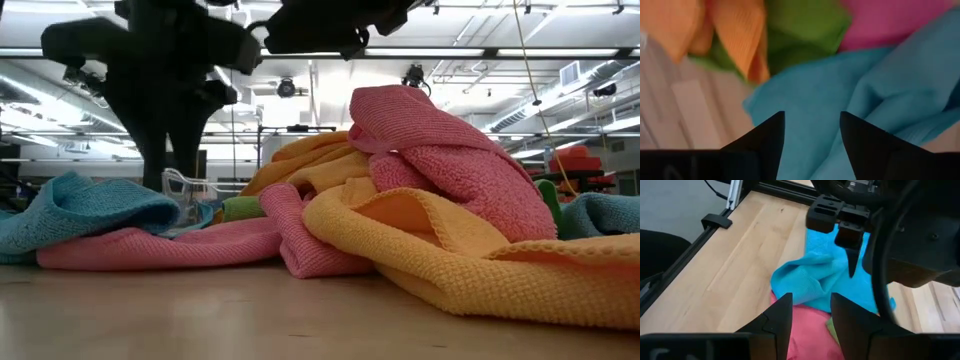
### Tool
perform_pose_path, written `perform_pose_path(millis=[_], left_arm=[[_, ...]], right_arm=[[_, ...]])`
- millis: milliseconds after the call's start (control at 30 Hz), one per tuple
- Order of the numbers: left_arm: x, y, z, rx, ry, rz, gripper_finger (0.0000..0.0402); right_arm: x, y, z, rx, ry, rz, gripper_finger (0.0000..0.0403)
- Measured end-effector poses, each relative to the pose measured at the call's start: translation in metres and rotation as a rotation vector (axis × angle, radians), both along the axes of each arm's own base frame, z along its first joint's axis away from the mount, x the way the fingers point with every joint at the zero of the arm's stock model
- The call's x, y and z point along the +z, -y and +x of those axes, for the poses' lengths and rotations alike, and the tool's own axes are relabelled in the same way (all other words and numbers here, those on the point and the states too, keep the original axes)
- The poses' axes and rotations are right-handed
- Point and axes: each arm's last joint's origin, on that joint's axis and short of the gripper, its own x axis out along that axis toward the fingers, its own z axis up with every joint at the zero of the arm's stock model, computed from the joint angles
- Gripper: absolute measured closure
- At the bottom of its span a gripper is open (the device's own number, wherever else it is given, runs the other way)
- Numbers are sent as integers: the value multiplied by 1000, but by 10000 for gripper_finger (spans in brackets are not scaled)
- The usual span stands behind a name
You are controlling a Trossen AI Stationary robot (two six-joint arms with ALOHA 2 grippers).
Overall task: Fold microfiber towels
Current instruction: Fold the left blue microfiber towel
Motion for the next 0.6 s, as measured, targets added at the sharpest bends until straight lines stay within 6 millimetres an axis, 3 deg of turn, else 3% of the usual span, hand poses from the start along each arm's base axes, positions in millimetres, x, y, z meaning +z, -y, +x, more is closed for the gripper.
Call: perform_pose_path(millis=[600], left_arm=[[6, 55, 15, -158, 343, -132, 241]], right_arm=[[-1, 1, 0, -13, -8, -8, 260]])
